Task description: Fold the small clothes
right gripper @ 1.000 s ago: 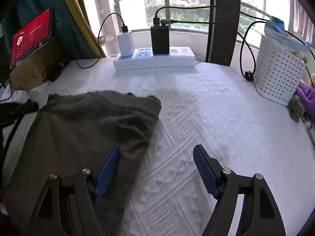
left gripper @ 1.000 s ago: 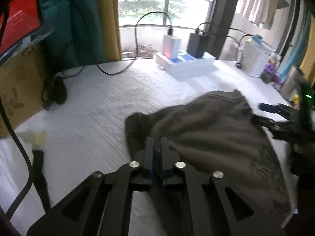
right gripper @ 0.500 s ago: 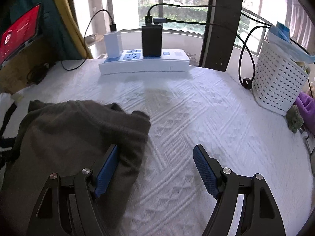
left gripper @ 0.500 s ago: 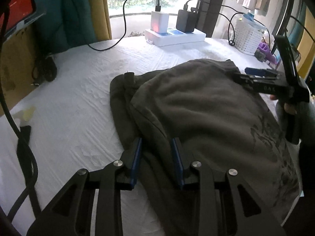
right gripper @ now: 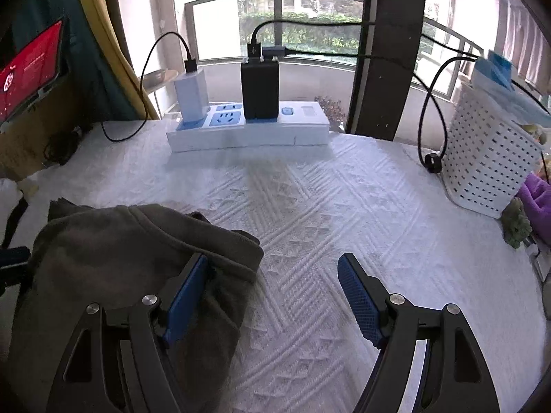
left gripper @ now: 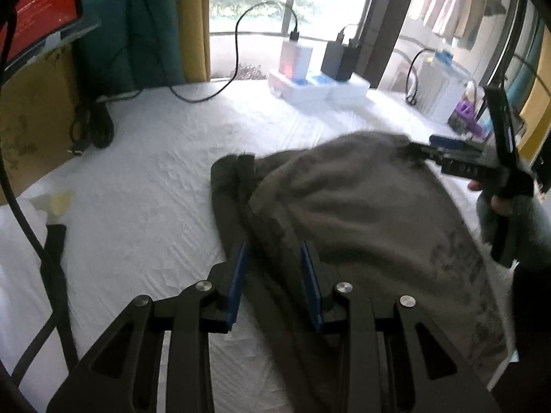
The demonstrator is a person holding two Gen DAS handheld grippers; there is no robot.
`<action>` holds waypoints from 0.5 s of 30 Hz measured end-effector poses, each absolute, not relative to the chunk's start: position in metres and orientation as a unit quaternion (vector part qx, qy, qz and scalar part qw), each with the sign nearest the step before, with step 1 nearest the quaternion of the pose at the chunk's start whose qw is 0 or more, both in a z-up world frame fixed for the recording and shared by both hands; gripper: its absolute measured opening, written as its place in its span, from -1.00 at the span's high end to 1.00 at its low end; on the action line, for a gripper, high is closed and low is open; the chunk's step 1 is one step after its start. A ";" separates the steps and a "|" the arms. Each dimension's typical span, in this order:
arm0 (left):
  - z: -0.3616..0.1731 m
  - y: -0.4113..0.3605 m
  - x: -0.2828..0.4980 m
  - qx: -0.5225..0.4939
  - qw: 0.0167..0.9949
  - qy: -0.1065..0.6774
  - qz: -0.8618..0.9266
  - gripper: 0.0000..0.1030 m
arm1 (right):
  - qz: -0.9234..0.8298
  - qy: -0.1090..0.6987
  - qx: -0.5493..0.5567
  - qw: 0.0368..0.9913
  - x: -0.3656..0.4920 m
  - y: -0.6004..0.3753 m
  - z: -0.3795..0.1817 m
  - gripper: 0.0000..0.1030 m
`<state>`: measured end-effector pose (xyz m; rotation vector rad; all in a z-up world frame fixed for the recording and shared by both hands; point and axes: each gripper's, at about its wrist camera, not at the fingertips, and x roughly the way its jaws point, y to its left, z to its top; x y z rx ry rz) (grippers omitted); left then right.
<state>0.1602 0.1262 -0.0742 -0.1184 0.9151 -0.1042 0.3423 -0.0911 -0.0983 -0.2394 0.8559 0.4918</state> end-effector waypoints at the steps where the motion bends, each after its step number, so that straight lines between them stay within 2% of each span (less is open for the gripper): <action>1: -0.071 0.126 0.159 -0.062 0.896 0.437 -0.052 0.17 | 0.236 0.407 -0.113 0.875 0.340 -0.092 -0.095 -0.52; 2: -0.069 0.125 0.158 -0.064 0.898 0.433 -0.053 0.01 | 0.236 0.405 -0.112 0.876 0.337 -0.093 -0.093 -0.52; 3: -0.068 0.124 0.158 -0.065 0.898 0.431 -0.052 -0.01 | 0.237 0.404 -0.111 0.877 0.334 -0.094 -0.091 -0.52; 15: -0.092 0.113 0.157 -0.059 0.878 0.475 -0.022 -0.02 | 0.246 0.399 -0.110 0.876 0.301 -0.110 -0.082 -0.52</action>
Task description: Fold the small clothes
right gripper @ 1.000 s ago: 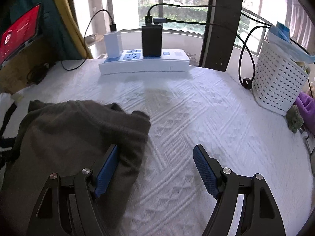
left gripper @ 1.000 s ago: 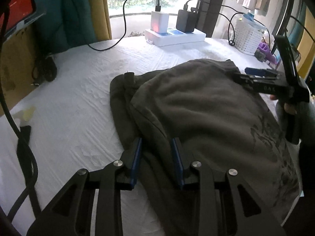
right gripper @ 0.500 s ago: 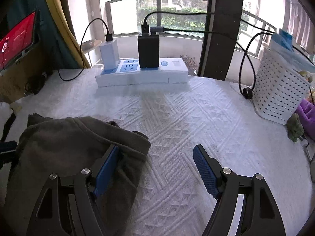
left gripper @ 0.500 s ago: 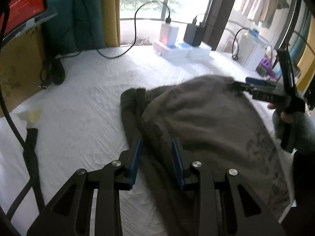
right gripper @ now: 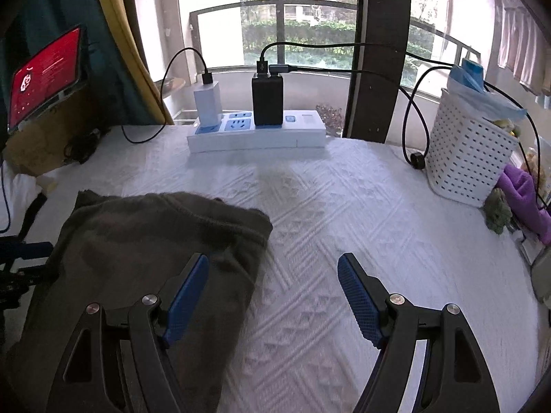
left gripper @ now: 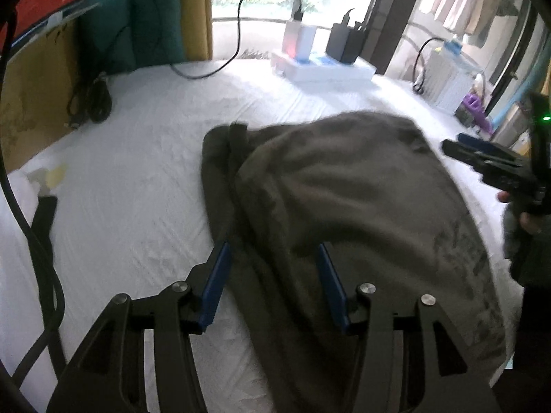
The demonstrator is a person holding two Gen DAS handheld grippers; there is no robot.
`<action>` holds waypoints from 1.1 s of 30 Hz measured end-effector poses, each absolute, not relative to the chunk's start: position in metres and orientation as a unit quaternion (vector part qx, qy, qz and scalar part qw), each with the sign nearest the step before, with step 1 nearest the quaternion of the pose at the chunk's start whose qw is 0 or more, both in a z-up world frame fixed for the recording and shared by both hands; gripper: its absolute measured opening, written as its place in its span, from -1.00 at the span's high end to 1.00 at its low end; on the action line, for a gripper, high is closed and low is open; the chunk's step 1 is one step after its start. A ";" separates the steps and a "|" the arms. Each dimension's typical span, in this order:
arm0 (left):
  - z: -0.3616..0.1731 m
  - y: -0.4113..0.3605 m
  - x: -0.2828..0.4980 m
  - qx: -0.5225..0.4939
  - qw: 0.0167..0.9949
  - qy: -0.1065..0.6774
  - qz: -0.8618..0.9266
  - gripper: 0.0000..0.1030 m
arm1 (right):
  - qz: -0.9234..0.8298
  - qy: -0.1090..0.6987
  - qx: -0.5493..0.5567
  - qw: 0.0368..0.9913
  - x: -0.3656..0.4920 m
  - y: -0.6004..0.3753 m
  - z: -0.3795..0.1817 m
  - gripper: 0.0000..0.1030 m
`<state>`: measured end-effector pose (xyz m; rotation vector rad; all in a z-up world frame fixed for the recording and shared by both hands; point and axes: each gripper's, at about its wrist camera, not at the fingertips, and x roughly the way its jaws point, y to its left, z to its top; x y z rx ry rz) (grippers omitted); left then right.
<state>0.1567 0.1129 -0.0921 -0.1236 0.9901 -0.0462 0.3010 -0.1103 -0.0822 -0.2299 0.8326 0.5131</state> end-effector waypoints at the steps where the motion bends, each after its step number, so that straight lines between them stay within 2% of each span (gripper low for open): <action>1: -0.093 0.113 0.156 -0.055 0.878 0.475 -0.018 -0.02 | 0.247 0.400 -0.111 0.875 0.298 -0.111 -0.083 -0.52; 7: -0.095 0.116 0.146 -0.035 0.884 0.467 0.003 -0.02 | 0.256 0.415 -0.129 0.864 0.282 -0.113 -0.098 -0.52; 13: -0.088 0.126 0.141 -0.065 0.889 0.453 0.000 -0.02 | 0.248 0.420 -0.136 0.862 0.272 -0.119 -0.107 -0.53; 15: -0.082 0.129 0.138 -0.073 0.896 0.439 -0.003 -0.11 | 0.248 0.417 -0.135 0.864 0.270 -0.122 -0.103 -0.53; 17: -0.076 0.132 0.140 -0.086 0.900 0.428 -0.008 -0.38 | 0.248 0.415 -0.130 0.866 0.271 -0.124 -0.099 -0.53; 29: -0.094 0.125 0.180 -0.091 0.888 0.449 -0.036 -0.52 | 0.266 0.421 -0.096 0.862 0.293 -0.121 -0.092 -0.54; 33: -0.096 0.113 0.183 -0.077 0.888 0.451 -0.049 -0.65 | 0.291 0.436 -0.071 0.848 0.298 -0.115 -0.100 -0.54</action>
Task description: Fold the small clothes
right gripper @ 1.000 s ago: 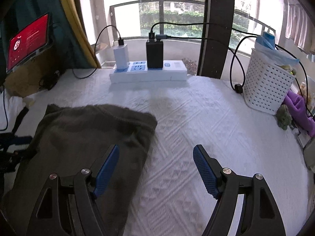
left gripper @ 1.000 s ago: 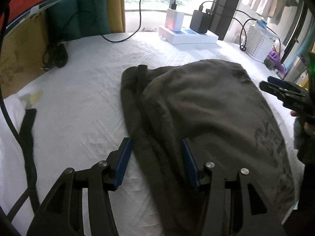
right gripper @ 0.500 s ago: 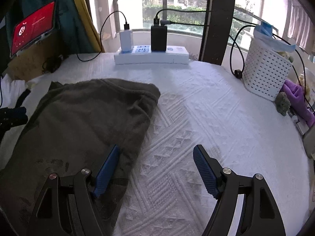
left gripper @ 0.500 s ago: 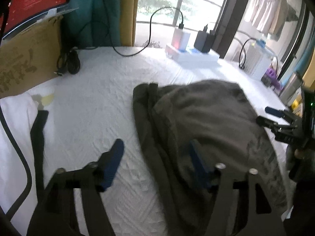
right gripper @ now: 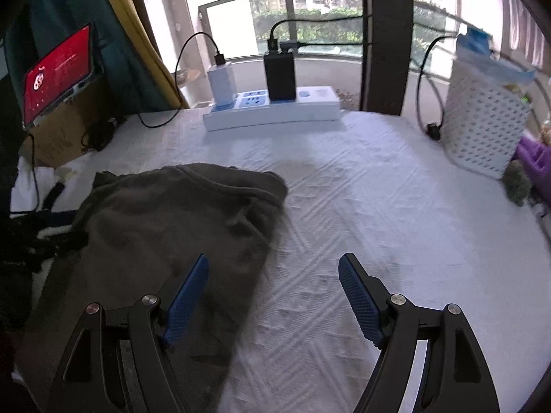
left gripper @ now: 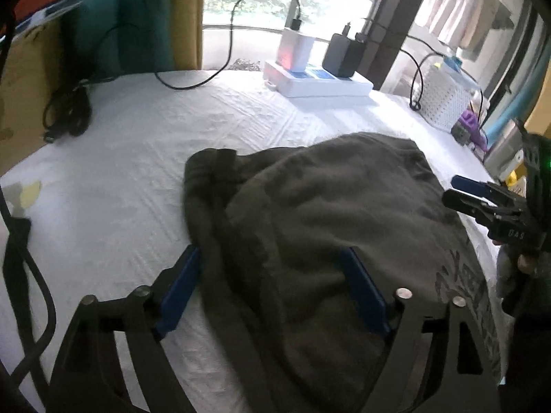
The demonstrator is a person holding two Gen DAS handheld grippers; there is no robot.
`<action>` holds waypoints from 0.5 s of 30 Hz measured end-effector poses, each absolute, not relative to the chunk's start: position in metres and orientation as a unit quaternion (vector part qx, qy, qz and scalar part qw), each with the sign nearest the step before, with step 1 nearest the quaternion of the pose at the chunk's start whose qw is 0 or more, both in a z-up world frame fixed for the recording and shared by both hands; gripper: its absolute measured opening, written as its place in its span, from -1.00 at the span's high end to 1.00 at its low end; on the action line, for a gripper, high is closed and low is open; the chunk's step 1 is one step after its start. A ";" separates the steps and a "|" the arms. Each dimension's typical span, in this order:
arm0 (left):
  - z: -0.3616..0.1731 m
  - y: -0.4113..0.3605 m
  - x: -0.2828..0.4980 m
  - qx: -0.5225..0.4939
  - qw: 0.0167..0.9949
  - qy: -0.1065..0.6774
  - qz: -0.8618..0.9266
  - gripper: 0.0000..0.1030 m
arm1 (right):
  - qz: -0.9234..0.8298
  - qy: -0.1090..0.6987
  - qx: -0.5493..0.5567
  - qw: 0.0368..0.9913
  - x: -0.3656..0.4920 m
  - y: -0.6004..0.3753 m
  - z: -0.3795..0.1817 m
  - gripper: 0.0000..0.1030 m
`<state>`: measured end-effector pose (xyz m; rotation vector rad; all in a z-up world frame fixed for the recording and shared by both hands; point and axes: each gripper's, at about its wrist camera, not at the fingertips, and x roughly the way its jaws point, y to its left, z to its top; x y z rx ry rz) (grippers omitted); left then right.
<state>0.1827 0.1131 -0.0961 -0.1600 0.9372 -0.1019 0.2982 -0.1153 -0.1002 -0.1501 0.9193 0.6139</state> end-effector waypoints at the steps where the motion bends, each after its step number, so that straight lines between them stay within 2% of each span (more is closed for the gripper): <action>1: -0.096 0.109 0.183 -0.068 0.887 0.454 -0.047 -0.67 | 0.298 0.441 -0.067 0.844 0.299 -0.113 -0.103 -0.54; 6: -0.100 0.088 0.183 -0.011 0.890 0.453 -0.052 -0.67 | 0.314 0.438 -0.086 0.838 0.298 -0.094 -0.112 -0.54; 9: -0.099 0.080 0.181 0.003 0.891 0.449 -0.065 -0.50 | 0.333 0.434 -0.120 0.829 0.293 -0.076 -0.114 -0.54; 11: -0.098 0.074 0.180 0.012 0.893 0.444 -0.075 -0.23 | 0.342 0.429 -0.140 0.824 0.287 -0.065 -0.116 -0.50; 12: -0.097 0.071 0.179 0.020 0.894 0.442 -0.075 -0.17 | 0.348 0.425 -0.150 0.822 0.283 -0.057 -0.116 -0.37; 13: -0.097 0.068 0.178 0.027 0.894 0.439 -0.080 0.00 | 0.351 0.423 -0.154 0.821 0.281 -0.055 -0.116 -0.35; 15: -0.096 0.064 0.177 0.034 0.896 0.435 -0.082 0.21 | 0.369 0.418 -0.161 0.814 0.275 -0.048 -0.116 -0.11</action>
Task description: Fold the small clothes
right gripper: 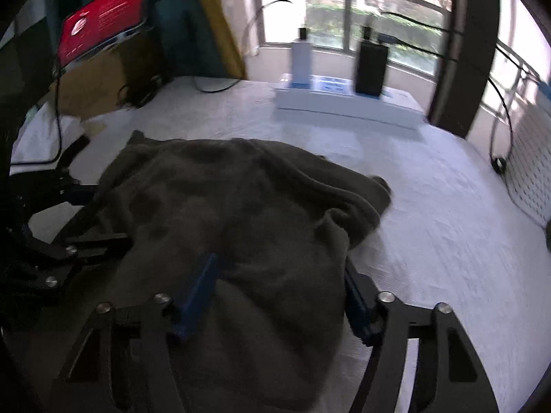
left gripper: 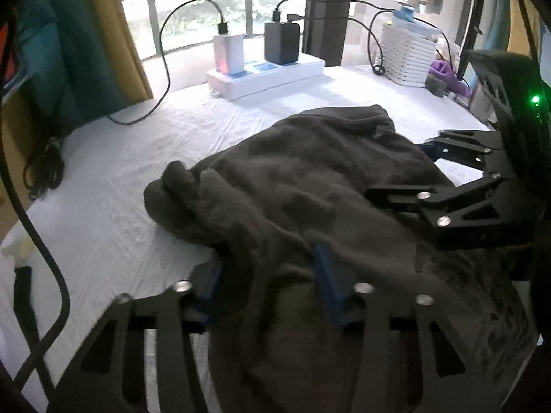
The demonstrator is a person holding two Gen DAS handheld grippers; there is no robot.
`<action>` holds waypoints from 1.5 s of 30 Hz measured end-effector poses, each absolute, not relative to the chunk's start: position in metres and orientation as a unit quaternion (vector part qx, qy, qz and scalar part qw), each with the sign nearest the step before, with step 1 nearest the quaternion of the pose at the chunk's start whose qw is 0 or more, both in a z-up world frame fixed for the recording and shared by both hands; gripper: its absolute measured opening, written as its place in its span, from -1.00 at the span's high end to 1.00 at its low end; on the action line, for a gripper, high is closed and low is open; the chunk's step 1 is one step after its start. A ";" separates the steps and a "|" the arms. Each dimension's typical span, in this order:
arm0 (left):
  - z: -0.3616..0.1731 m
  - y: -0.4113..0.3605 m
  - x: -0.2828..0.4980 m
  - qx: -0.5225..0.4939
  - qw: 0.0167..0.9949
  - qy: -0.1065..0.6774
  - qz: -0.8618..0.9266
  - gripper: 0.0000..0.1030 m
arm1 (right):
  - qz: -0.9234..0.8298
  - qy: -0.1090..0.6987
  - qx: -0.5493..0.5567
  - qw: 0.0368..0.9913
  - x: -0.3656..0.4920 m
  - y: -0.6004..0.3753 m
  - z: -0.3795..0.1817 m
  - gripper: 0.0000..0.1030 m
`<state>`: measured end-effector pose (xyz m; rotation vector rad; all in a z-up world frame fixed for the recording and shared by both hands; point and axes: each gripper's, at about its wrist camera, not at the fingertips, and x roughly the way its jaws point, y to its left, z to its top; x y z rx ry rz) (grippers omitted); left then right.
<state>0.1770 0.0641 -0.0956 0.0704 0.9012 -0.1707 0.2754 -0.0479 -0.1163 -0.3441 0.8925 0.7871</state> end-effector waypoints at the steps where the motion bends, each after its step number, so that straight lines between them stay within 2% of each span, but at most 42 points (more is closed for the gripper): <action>1: -0.095 0.061 0.176 0.038 0.897 0.432 -0.085 0.35 | 0.376 0.417 -0.163 0.812 0.274 -0.047 -0.116 -0.05; 2: -0.095 0.060 0.176 0.040 0.897 0.431 -0.089 0.45 | 0.378 0.416 -0.162 0.811 0.273 -0.046 -0.115 0.01; 5: -0.095 0.055 0.176 0.052 0.898 0.428 -0.090 0.52 | 0.389 0.415 -0.160 0.806 0.270 -0.046 -0.114 0.31; 10: -0.087 0.058 0.171 0.036 0.901 0.422 -0.094 0.55 | 0.386 0.413 -0.149 0.811 0.265 -0.050 -0.107 0.54; 21: -0.059 0.055 0.143 0.003 0.919 0.384 -0.093 0.55 | 0.380 0.379 -0.125 0.834 0.233 -0.074 -0.072 0.55; 45: -0.002 0.030 0.070 0.031 0.948 0.298 -0.105 0.56 | 0.366 0.291 -0.110 0.877 0.150 -0.117 -0.004 0.56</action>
